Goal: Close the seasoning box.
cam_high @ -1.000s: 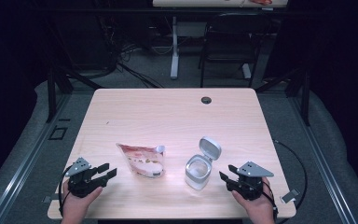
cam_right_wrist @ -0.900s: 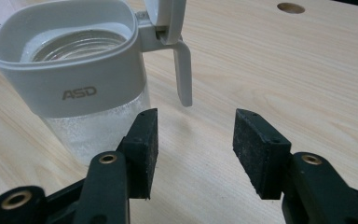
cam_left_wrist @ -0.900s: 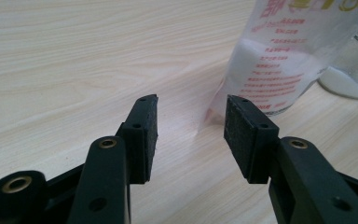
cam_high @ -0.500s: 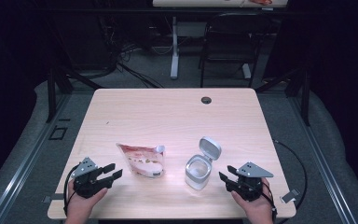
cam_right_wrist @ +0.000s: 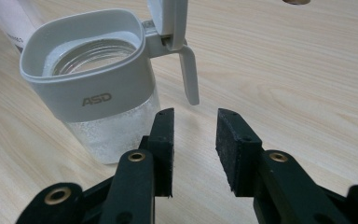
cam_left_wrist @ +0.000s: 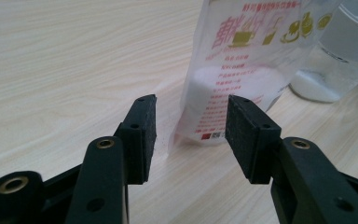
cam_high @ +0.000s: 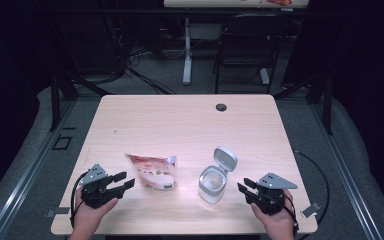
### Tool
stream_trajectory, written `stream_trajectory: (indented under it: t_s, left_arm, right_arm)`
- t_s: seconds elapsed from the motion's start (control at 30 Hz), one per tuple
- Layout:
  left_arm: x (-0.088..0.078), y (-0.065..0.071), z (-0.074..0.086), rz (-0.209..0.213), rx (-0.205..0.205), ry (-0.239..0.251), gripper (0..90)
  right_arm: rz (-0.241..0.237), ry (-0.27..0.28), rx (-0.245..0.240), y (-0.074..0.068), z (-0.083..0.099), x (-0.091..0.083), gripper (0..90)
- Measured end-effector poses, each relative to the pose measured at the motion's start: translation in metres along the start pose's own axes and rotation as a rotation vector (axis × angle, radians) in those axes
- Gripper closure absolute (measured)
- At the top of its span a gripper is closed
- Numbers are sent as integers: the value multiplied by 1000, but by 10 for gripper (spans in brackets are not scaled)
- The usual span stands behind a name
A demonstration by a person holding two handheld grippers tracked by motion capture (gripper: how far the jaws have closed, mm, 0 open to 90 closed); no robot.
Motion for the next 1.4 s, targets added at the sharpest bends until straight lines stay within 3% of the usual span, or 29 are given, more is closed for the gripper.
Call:
stream_trajectory:
  t_s: [0.1,0.27,0.6,1.0,1.1,1.23,1.4]
  left_arm:
    - [0,0,-5,-4,-6,2,536]
    - [-3,0,-14,-4,10,11,563]
    - [-10,3,-33,3,41,24,552]
    - [-2,8,-53,35,73,27,556]
    - [-1,6,-59,77,61,45,569]
    - [3,3,-69,132,47,34,586]
    - [6,7,-73,135,89,16,604]
  right_arm:
    - [15,-6,9,2,1,-1,651]
    - [-4,13,22,3,-2,-3,575]
    - [8,12,30,1,-2,-2,560]
    - [23,6,55,5,-1,-2,546]
    - [21,8,55,5,-1,-2,543]
    - [21,13,63,5,-1,-1,539]
    - [20,17,69,6,-1,-2,536]
Point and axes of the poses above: each handheld gripper's, and its own axes: x roughly forward along the jaws, z roughly out of its underside, y roughly to its right, the point moved 3 cm from there along x, roughly forward along the jaws, and after that the axes turned 10 degrees about y, right-handed, at the moved point
